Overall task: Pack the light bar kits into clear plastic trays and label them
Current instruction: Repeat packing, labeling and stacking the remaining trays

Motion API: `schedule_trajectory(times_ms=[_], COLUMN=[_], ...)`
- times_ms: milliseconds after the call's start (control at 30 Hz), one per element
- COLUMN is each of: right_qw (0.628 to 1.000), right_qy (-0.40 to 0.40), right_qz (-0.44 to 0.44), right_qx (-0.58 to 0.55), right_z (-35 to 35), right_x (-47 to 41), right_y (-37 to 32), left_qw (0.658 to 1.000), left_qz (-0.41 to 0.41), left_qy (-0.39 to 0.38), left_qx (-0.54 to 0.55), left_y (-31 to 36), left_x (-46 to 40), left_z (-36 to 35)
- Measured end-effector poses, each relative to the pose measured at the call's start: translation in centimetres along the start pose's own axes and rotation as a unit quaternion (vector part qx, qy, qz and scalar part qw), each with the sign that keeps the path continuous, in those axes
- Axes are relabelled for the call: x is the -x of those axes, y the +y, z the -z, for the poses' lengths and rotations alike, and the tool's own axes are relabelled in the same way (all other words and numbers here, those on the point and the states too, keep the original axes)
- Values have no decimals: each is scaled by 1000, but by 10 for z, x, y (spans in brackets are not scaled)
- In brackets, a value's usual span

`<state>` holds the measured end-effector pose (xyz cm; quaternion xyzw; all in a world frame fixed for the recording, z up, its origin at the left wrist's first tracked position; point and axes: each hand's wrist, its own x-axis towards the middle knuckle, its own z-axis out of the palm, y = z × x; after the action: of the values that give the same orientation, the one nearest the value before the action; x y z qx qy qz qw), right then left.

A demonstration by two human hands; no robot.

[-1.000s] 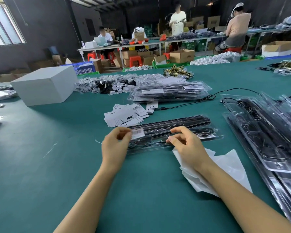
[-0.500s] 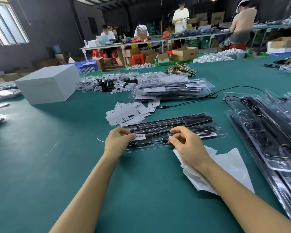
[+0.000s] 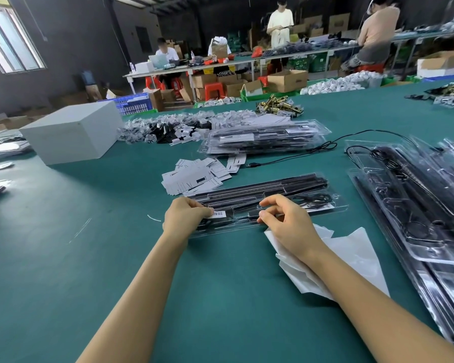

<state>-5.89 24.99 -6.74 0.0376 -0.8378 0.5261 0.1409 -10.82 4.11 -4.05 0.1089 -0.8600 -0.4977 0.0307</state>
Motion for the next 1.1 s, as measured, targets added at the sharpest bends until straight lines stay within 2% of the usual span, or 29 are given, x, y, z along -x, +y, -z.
schedule_trajectory(times_ms=[167, 500, 933, 1000, 1100], right_qw=[1000, 1000, 1000, 1000, 1000], right_qy=[2, 2, 1, 1, 2], right_qz=[-3, -1, 0, 0, 0], right_qx=[-3, -6, -6, -6, -4], right_z=[0, 0, 1, 1, 0], right_x=[0, 0, 0, 0, 0], right_y=[0, -1, -1, -1, -1], left_qw=[1000, 987, 928, 938, 965], left_qz=[-8, -39, -125, -107, -87], left_qy=[5, 47, 108, 104, 97], left_qx=[-28, -150, -334, -314, -228], left_y=[0, 1, -7, -11, -23], left_x=[3, 5, 9, 7, 4], left_z=[0, -6, -9, -6, -1])
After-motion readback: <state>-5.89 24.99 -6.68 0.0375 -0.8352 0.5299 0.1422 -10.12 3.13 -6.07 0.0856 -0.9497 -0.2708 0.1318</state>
